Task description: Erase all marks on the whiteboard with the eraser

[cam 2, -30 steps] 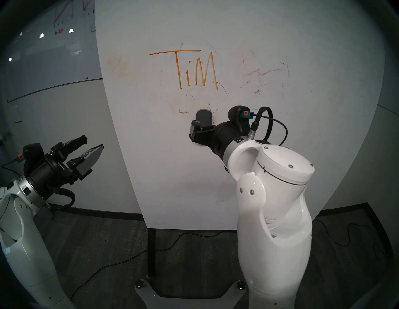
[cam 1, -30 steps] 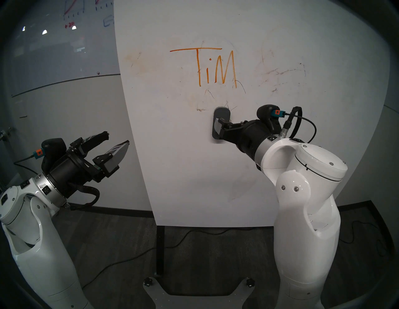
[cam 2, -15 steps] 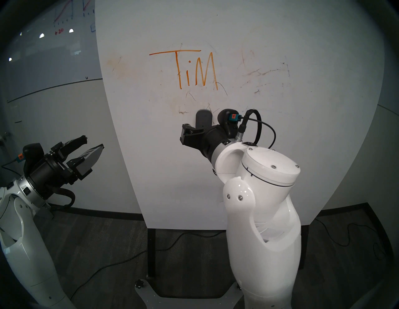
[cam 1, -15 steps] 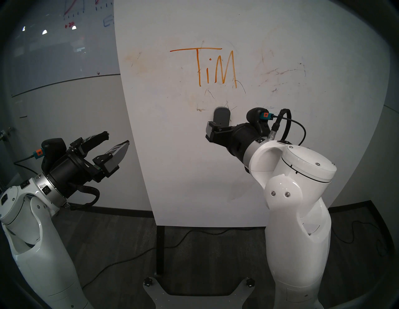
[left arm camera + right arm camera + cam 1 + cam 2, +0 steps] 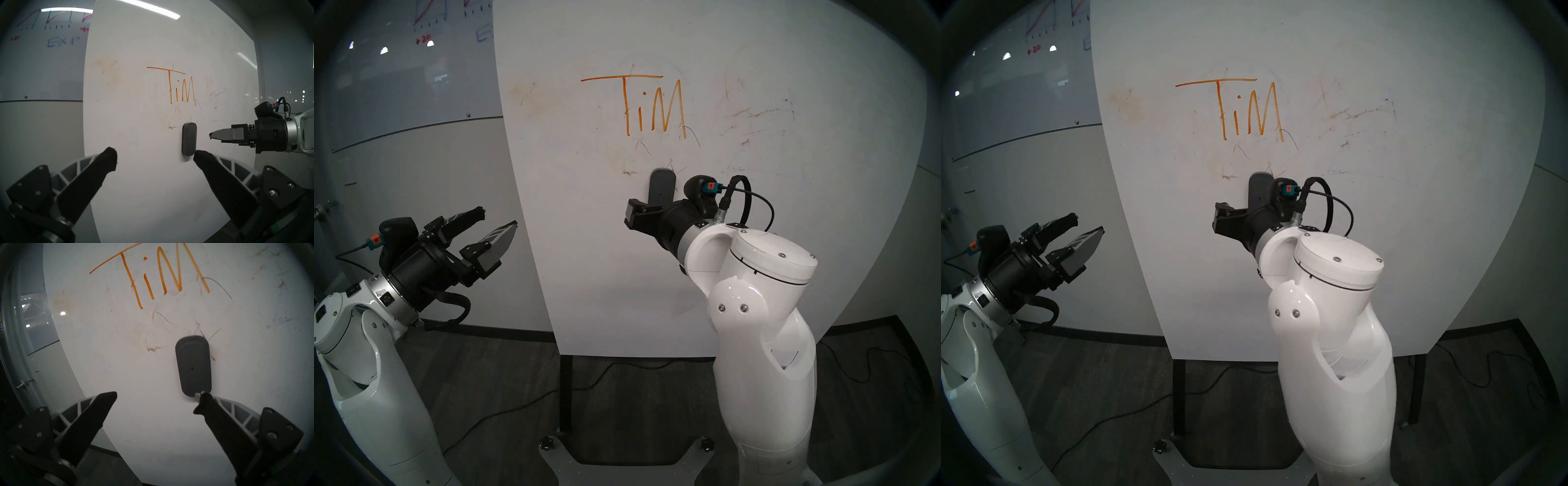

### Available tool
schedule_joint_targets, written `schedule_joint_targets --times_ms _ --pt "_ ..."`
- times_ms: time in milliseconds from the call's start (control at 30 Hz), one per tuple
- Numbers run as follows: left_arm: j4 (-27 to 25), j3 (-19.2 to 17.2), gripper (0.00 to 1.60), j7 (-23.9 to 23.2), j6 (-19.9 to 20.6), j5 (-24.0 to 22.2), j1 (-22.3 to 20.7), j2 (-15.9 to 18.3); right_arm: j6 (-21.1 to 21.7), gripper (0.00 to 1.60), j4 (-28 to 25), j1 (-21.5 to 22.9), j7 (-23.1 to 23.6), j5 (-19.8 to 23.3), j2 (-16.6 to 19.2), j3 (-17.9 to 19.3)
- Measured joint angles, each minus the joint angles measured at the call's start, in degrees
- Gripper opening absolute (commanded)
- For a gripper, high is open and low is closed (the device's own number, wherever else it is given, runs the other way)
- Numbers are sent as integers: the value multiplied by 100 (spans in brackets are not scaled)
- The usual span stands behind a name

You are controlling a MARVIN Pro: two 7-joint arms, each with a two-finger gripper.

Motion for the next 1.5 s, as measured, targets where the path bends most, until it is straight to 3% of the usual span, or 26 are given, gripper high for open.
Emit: schedule_joint_targets --times_ms 600,1000,1500 --pt "0 0 160 0 0 0 0 0 -370 160 658 259 -457 -237 -45 -396" --pt "0 0 160 0 0 0 0 0 -615 160 902 417 -702 -412 -109 -435" --pt "0 0 160 0 0 0 0 0 -909 160 1198 532 -687 -548 -109 -418"
